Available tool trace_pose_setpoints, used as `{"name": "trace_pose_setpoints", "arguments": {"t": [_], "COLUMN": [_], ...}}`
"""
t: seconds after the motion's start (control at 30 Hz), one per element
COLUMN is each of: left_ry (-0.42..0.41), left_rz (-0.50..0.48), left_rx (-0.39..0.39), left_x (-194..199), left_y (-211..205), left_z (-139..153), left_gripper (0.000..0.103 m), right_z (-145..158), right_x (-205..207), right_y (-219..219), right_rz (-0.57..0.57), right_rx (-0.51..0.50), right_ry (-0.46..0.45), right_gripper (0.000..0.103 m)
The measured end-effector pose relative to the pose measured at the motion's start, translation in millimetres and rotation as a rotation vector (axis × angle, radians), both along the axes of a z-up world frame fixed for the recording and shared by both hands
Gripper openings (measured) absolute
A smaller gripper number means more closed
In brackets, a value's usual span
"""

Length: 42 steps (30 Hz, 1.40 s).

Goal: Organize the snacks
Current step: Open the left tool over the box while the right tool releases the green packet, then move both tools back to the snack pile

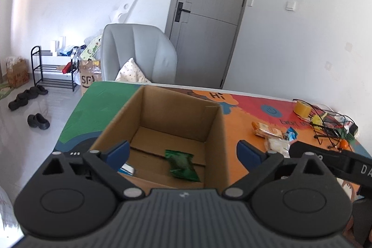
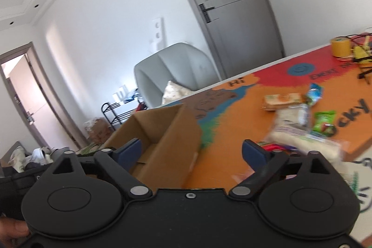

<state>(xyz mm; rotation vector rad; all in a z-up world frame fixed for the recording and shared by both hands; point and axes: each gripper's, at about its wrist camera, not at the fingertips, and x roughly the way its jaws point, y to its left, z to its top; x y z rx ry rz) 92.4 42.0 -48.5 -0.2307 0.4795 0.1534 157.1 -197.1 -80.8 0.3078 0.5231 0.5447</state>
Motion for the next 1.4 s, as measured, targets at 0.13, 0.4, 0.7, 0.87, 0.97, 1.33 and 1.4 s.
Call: {"name": "trace_pose_setpoints", "arguments": {"t": [0.13, 0.4, 0.7, 0.87, 0.97, 1.33, 1.4], "left_ry": [-0.006, -0.012, -0.005, -0.001, 0.008, 0.071, 0.074], "left_rz": [-0.029, -0.092, -0.159, -0.206, -0.224, -0.288, -0.290], "left_rx": [-0.002, 0.006, -0.003, 0.006, 0.004, 0.004, 0.010], "left_x": [-0.9, -1.5, 3.5, 6.7, 9.7, 29.5, 33.2], "left_y": [-15.6, -49.7, -87.8, -106.2, -114.5, -136.3, -138.5], "left_z": [1.5, 2.4, -6.8, -10.2, -13.9, -42.3, -48.8], "left_gripper": [0.099, 0.100, 0.100, 0.100, 0.100, 0.100, 0.098], "right_z": [-4.1, -14.8, -22.6, -27.4, -32.0, -52.3, -56.6], "right_x": [-6.2, -14.6, -22.9, -23.0, -23.5, -14.3, -12.6], "right_y": [-19.1, -56.2, -99.0, -119.8, -130.4, -150.7, -149.6], "right_rz": [-0.031, -0.088, -0.148, -0.166, -0.178, -0.209, -0.198], "right_rx": [0.002, -0.007, -0.035, -0.036, -0.040, -0.033, -0.038], "right_ry": [0.010, 0.043, 0.063, 0.077, 0.086, 0.113, 0.117], "right_gripper": [0.103, 0.103, 0.103, 0.103, 0.103, 0.102, 0.101]}}
